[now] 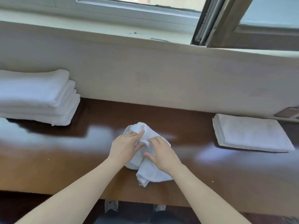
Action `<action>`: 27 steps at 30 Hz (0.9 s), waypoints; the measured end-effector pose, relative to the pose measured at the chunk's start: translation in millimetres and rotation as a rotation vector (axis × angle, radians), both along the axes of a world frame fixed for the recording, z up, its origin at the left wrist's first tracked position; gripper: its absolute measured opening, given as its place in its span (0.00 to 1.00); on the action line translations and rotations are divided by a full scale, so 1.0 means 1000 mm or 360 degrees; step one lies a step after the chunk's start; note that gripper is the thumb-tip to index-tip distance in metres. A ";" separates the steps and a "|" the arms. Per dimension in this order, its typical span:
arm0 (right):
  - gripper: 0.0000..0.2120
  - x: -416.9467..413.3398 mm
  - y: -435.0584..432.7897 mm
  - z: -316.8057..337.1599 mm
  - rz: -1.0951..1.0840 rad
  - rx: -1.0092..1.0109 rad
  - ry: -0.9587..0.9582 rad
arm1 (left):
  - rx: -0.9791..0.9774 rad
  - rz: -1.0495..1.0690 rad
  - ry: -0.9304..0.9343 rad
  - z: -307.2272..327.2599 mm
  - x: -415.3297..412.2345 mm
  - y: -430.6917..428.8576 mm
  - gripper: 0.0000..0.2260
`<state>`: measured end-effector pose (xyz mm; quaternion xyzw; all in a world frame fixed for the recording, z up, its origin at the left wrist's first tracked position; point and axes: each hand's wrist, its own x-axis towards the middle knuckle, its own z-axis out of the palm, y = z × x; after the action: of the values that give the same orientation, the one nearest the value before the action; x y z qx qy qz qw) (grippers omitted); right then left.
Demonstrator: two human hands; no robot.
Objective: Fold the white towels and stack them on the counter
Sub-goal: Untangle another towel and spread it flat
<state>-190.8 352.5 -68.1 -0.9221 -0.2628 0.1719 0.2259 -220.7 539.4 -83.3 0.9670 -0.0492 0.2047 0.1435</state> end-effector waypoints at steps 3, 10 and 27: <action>0.24 0.002 0.009 0.003 -0.0130 0.0006 -0.0031 | -0.0048 -0.0094 -0.0186 0.005 0.006 0.013 0.09; 0.10 -0.001 0.028 0.007 -0.0470 0.0125 -0.0114 | -0.0129 -0.0136 0.0184 0.009 -0.001 0.030 0.11; 0.06 0.022 0.011 0.062 -0.0537 0.0767 -0.0225 | -0.1261 -0.0127 0.0555 0.066 0.027 0.000 0.03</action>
<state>-169.1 363.8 -6.3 -0.8822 -0.1540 0.0000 0.4449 -193.4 539.4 -16.9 0.8547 0.0207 0.0357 0.5174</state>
